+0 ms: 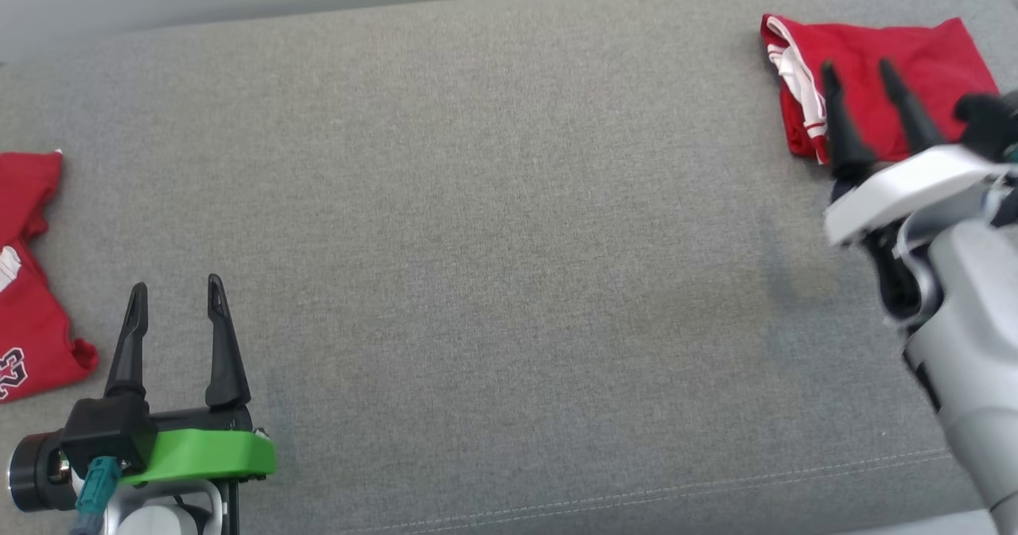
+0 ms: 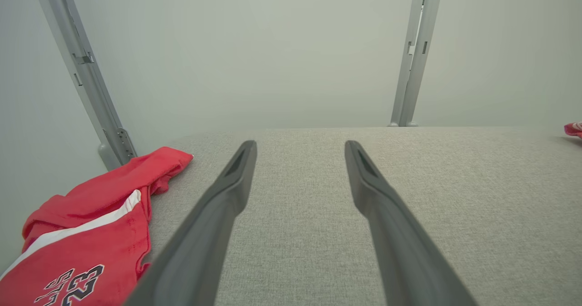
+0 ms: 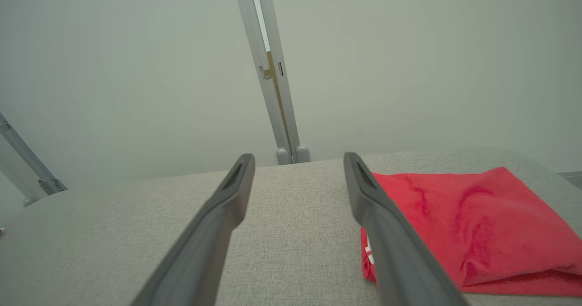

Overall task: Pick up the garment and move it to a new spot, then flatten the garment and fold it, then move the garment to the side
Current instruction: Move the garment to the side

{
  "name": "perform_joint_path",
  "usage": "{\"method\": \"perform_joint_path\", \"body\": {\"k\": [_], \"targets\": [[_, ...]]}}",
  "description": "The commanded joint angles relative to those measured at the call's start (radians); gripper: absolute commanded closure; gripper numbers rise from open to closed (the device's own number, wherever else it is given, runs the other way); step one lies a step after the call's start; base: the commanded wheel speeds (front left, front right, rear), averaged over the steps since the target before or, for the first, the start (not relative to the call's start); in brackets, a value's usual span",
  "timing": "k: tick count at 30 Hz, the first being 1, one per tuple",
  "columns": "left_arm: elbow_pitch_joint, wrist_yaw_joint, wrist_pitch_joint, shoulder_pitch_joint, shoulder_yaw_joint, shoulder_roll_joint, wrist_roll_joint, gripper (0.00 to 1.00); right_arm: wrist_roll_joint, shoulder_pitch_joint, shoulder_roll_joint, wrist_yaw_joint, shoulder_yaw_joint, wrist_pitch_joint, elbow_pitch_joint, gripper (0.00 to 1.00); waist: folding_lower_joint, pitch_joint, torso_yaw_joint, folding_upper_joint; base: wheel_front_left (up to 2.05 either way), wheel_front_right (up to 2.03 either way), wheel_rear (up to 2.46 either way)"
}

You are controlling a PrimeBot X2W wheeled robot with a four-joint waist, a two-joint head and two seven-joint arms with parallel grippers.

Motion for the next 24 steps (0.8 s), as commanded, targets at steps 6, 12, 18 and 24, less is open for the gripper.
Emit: {"method": "perform_joint_path", "body": {"k": [6,12,18,24], "targets": [[0.012,0.002,0.000,0.029,-0.004,-0.001,-0.008,0.00,-0.097,0.142,0.085,0.000,-0.048,-0.003,-0.079,0.00,0.0001,-0.076,-0.012,0.0000,0.00,0.00,0.00],[0.025,0.003,0.000,0.048,-0.003,-0.002,-0.015,0.00,-0.192,0.238,0.143,0.000,-0.084,-0.003,-0.145,0.00,0.0001,-0.113,-0.022,0.0000,0.00,0.00,0.00],[0.038,0.002,0.000,0.069,-0.005,-0.003,-0.012,0.00,-0.284,0.346,0.200,0.000,-0.146,-0.003,-0.208,0.00,0.0001,-0.149,-0.026,0.0000,0.00,0.00,0.00],[0.049,0.003,0.000,0.098,-0.020,-0.004,0.004,0.00,-0.356,0.458,0.261,0.000,-0.171,-0.003,-0.247,0.00,0.0001,-0.183,-0.029,0.0000,0.00,0.00,0.00]]}}
